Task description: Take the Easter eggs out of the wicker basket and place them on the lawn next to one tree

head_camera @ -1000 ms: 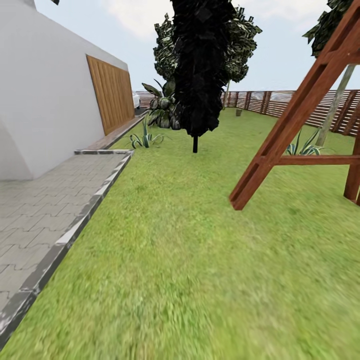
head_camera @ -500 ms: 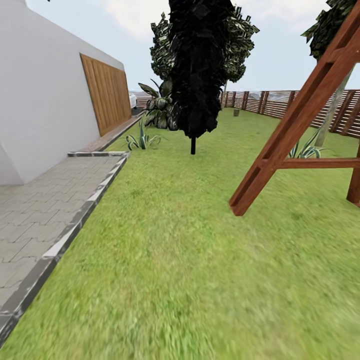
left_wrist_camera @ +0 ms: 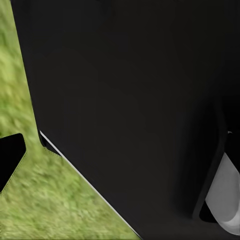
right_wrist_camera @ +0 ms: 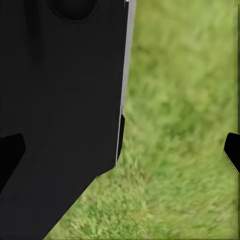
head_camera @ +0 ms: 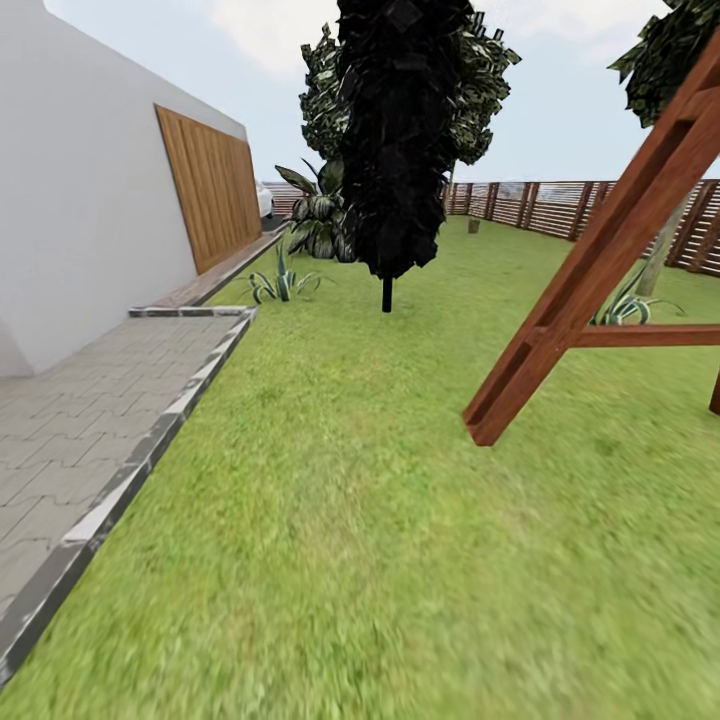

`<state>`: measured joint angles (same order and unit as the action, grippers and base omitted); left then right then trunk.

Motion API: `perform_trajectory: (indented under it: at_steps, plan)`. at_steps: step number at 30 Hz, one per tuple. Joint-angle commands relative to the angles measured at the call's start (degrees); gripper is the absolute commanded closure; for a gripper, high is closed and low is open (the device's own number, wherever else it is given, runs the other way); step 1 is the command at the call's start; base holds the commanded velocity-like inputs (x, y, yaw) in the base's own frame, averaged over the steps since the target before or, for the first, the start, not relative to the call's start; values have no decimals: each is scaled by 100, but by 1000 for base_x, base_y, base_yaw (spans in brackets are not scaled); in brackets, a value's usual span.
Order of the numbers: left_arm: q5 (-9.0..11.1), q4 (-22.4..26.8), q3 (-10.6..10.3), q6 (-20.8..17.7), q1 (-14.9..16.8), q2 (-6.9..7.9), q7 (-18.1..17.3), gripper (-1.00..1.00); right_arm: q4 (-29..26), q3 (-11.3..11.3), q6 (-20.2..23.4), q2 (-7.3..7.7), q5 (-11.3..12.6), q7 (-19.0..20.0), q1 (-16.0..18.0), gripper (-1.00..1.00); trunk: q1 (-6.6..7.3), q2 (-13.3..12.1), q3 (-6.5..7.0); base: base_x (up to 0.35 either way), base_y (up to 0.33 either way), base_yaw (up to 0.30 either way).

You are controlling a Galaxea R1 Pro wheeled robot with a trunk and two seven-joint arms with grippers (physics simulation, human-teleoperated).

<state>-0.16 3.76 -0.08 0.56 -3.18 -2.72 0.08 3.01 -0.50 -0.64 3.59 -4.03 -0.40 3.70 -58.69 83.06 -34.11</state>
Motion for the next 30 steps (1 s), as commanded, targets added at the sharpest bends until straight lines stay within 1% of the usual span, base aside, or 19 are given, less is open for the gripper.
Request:
perform_trajectory:
  at_steps: [1, 30]
  plan:
    - [-2, 11, 0, 6, -4, -1, 1, -100, 15, -3, -7, 1, -43, -4, 8, -100, -3, 2, -4, 336, 0, 0]
    - [-2, 11, 0, 6, -1, -1, 1, -100, 15, -3, -7, -7, -45, -4, 8, -100, -3, 2, -4, 336, 0, 0]
